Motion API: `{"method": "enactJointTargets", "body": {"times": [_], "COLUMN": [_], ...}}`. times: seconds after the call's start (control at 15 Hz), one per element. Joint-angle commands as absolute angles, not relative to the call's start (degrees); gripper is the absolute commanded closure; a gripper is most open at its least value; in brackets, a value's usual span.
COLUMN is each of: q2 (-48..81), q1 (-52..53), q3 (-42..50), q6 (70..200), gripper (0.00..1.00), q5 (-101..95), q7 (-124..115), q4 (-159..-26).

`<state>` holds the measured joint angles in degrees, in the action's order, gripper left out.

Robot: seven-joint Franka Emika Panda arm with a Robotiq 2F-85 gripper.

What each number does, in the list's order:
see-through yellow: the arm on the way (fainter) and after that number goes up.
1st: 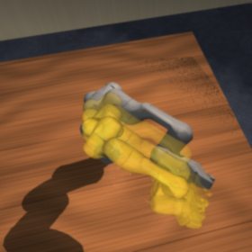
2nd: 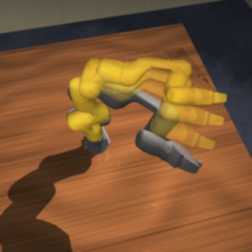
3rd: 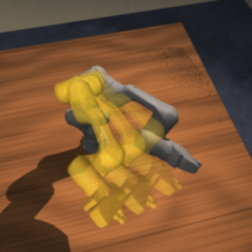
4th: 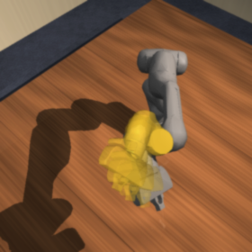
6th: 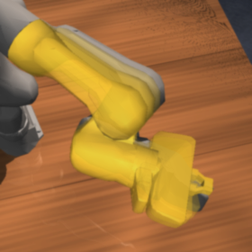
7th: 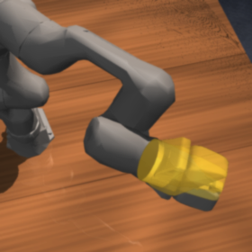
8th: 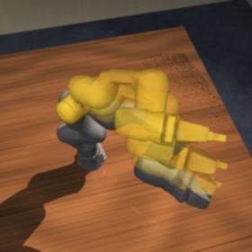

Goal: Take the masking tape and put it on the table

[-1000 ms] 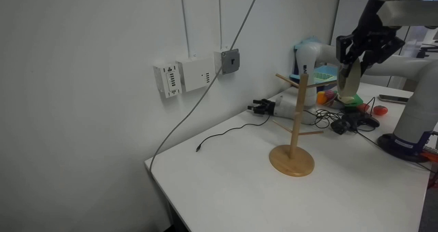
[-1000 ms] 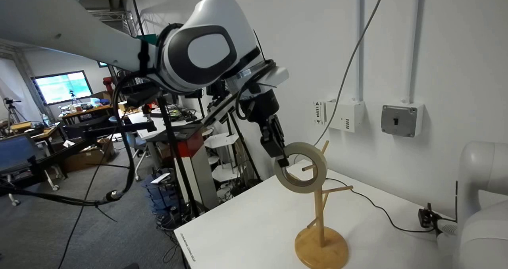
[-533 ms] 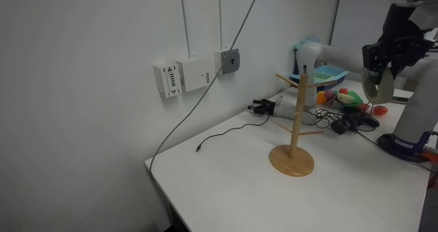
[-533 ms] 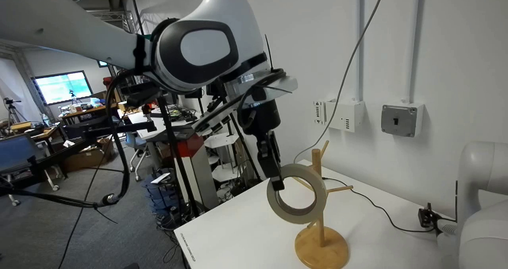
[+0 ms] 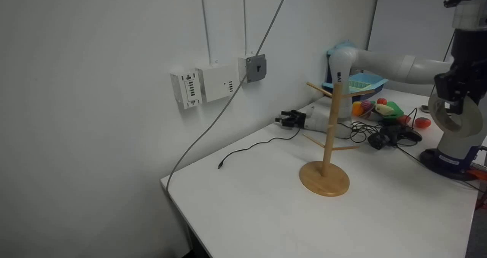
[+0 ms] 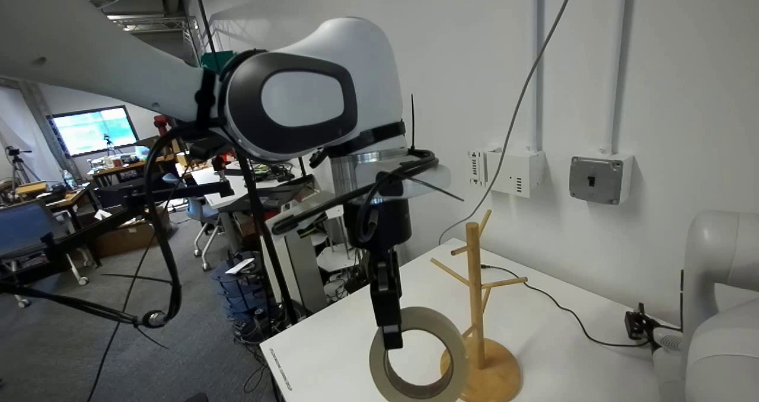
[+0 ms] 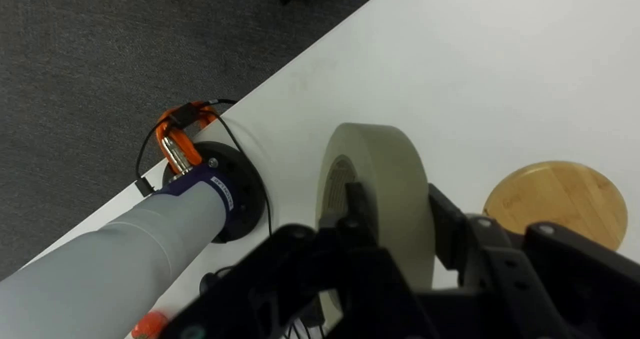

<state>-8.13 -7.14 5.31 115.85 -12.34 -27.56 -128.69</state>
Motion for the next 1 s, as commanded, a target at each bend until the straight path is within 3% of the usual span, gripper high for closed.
{"method": "enactJointTargets", "body": {"times": [0.0,0.4,0.93], "q2": [-11.71,-12.02,-10.14], "q1": [-7.67,-7.95,-8.59], "q3": [5.20,5.21,5.29], "q6": [119.06,131.32,140.34], "gripper": [0.92,0.92,0.92], "q5": [-14.84,-16.62,-15.83], "q7": [-23.63,-20.52,-20.24], "q4": [-135.64,-144.30,-145.22]}}
